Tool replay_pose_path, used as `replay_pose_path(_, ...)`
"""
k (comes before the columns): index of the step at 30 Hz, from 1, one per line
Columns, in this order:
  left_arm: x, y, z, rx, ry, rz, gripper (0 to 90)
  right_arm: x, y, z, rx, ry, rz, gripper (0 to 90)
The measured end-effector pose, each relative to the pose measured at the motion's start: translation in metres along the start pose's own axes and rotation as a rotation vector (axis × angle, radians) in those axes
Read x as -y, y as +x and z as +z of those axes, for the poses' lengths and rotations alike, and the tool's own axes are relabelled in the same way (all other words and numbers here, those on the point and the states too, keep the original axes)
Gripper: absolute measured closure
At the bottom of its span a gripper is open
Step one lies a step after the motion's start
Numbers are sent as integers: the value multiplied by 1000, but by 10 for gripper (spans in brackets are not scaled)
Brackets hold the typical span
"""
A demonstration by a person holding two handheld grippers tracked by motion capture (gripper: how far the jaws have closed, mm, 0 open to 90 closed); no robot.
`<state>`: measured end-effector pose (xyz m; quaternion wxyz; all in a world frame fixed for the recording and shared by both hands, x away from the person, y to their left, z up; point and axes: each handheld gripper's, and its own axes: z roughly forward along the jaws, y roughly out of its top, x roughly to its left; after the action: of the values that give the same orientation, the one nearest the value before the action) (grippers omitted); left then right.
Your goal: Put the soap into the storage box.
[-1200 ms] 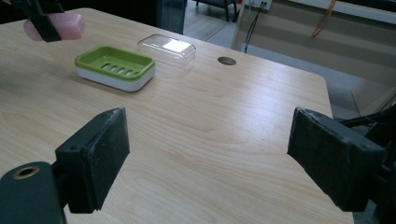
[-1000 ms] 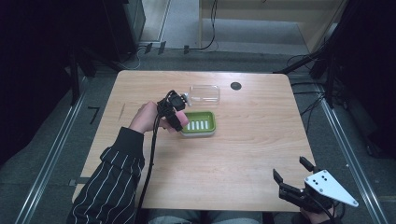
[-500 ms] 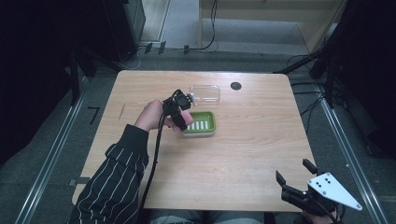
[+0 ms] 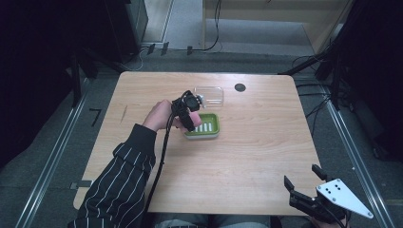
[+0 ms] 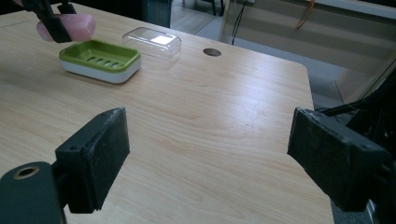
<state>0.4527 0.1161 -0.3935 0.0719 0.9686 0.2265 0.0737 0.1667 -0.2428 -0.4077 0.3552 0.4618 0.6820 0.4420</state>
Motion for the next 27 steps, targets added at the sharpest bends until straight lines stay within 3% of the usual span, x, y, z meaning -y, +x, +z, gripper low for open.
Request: replay_pose_path(27,-17,-3,11,-1,-8,83,384,0,0,0,1,1,-2,129)
